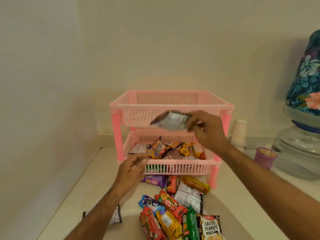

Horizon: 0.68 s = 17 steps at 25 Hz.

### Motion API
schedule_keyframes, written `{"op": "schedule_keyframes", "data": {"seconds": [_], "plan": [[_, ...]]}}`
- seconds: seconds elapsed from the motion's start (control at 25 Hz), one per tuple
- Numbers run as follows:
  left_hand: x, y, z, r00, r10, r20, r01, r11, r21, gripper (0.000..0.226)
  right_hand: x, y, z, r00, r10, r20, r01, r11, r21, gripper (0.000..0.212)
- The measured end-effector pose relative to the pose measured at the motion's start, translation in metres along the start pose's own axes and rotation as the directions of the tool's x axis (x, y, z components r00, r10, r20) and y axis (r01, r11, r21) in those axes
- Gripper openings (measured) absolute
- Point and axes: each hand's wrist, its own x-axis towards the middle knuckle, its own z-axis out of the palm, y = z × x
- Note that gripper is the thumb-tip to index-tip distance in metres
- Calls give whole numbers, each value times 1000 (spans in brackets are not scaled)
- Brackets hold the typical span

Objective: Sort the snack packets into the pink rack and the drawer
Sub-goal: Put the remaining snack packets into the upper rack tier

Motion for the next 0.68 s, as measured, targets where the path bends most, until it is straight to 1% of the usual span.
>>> {"op": "schedule_keyframes", "data": {"seconds": [0.04, 0.08, 0.12, 0.16, 0.2, 0.24, 0.28, 0.32, 0.36, 0.44, 0.48, 0.52, 0.56, 0.6, 0.64, 0.68], "plan": [[1, -11, 0, 995, -65, 70, 52, 982, 180, 19, 20, -1, -7, 995, -58, -86, 53, 997, -54, 21], [2, -23, -1, 974, -143, 174, 79, 940, 332, 23, 40, 0, -14, 981, -115, -158, 93, 986, -135, 20], [2, -35, -1, 930, -224, 292, 77, 895, 439, 27, 60, 3, -20, 966, -156, -208, 106, 967, -233, 21], [1, -47, -1, 870, -298, 392, 45, 841, 538, 32, 77, 8, -26, 961, -161, -225, 81, 942, -327, 22], [0, -56, 0, 815, -351, 461, -26, 772, 635, 38, 93, 14, -32, 972, -120, -202, 25, 907, -419, 25], [-1, -63, 1, 769, -389, 508, -113, 699, 706, 43, 105, 23, -37, 991, -35, -133, -40, 850, -524, 29], [-2, -68, 3, 730, -420, 539, -177, 645, 743, 46, 113, 32, -40, 996, 80, -36, -85, 767, -636, 32], [-2, -71, 5, 704, -442, 555, -207, 620, 757, 47, 119, 40, -41, 978, 203, 55, -101, 683, -723, 33], [-3, -72, 7, 689, -464, 557, -203, 614, 763, 47, 121, 47, -41, 942, 311, 124, -104, 625, -774, 31], [-4, -72, 10, 679, -480, 556, -182, 623, 761, 48, 119, 55, -38, 861, 463, 212, -110, 576, -810, 30], [-4, -72, 11, 678, -481, 556, -174, 630, 757, 49, 117, 57, -37, 816, 524, 244, -123, 570, -812, 39], [-5, -74, 10, 678, -485, 553, -165, 632, 757, 49, 115, 59, -35, 776, 571, 267, -140, 570, -810, 51], [-5, -75, 10, 682, -487, 545, -161, 627, 762, 47, 111, 60, -35, 754, 595, 278, -151, 569, -808, 62], [-5, -77, 11, 690, -490, 533, -159, 616, 771, 45, 109, 60, -34, 752, 597, 279, -151, 568, -809, 70], [-5, -79, 11, 702, -488, 519, -153, 609, 779, 43, 108, 59, -34, 764, 585, 271, -143, 563, -814, 76], [-5, -81, 12, 713, -491, 501, -135, 605, 785, 44, 106, 56, -33, 794, 552, 256, -124, 558, -820, 79]]}}
